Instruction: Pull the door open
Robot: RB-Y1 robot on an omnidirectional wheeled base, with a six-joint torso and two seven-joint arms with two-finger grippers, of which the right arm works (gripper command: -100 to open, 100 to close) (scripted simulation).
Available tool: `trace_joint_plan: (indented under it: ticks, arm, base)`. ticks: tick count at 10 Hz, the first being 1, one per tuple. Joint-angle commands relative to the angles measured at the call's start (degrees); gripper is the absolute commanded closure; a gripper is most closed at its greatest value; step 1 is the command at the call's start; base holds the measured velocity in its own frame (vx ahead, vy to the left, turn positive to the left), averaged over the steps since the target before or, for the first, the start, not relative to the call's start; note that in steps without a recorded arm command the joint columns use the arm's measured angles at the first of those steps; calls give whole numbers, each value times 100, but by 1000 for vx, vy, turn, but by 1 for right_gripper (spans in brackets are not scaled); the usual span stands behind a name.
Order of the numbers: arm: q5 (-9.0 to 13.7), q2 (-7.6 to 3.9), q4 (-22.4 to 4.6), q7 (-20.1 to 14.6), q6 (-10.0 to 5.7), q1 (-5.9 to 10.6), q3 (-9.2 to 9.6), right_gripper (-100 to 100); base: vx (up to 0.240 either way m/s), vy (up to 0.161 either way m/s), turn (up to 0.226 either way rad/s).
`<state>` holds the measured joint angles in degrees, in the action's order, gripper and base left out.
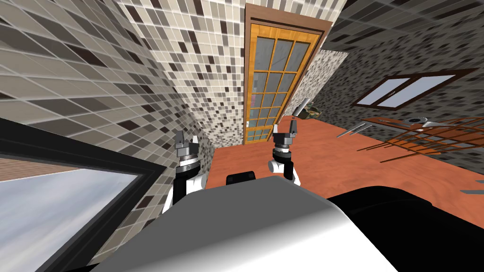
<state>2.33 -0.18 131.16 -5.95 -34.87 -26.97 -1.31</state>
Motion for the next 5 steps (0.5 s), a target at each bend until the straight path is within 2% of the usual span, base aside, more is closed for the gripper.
trace_joint_plan:
  ticks: [1,5]
  arm:
    - [-58,-49,-196,151,-43,56,-26,-100]
    - [-166,-128,-559,430,-124,159,-75,-100]
  base:
    - [74,-1,-16]
    - [112,2,-7]
